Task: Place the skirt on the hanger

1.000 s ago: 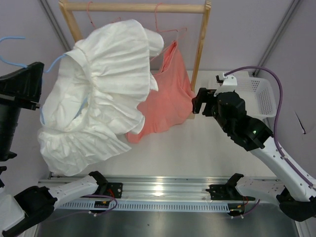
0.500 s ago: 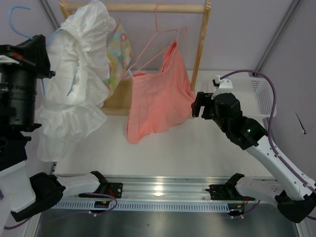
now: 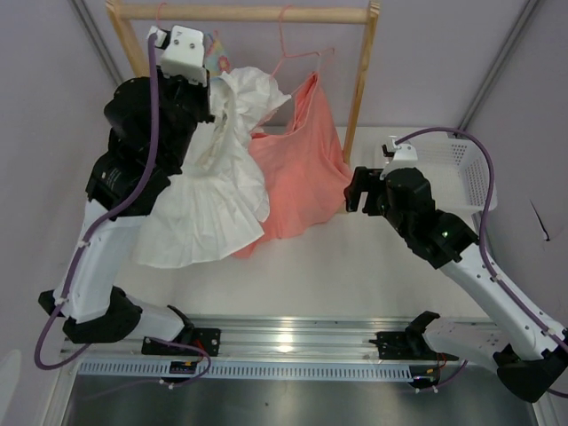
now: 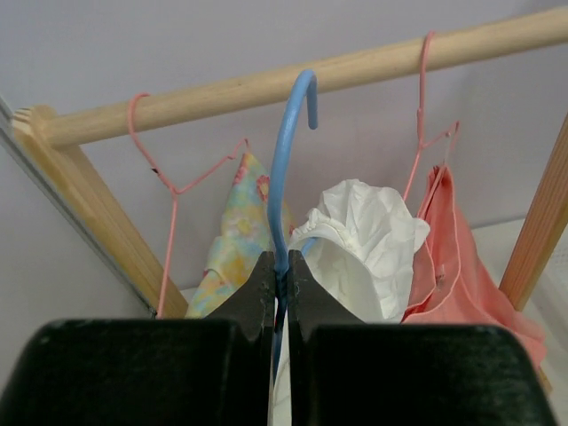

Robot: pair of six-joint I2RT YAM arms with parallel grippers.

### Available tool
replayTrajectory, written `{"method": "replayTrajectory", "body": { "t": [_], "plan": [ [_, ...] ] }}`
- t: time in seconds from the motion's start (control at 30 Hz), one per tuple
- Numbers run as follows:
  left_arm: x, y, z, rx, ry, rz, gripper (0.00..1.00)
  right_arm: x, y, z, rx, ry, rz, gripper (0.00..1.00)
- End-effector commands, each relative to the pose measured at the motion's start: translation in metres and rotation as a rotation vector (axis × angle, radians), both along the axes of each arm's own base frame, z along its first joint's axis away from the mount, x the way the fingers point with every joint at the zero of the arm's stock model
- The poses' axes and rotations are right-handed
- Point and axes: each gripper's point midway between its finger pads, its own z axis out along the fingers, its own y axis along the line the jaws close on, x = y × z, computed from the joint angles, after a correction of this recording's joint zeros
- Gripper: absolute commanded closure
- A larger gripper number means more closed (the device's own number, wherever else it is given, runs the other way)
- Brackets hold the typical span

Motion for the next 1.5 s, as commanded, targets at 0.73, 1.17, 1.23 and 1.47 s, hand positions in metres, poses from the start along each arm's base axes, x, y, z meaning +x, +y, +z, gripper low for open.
{"method": "replayTrajectory", "body": {
  "t": [0.73,1.17,1.23,1.47],
  "plan": [
    [0.102,0.07,-0.005,-0.107,0.051,0.052,1.0,0.007,-0.006,-0.007,-0.028,0.007,0.003,0.15],
    [0.149,0.043,-0.009,-0.214,0.029,-0.228,1.0,0.02,0.0,-0.015,-0.044,0.031,0.001,0.16],
    [0.155,0.037,-0.013,-0.222,0.028,-0.244,1.0,0.019,0.0,-0.016,-0.048,0.032,-0.003,0.16],
    [0.178,0.033,-0.014,-0.269,-0.003,-0.209,1.0,0.021,0.0,-0.021,-0.054,0.031,0.001,0.16]
  ]
}}
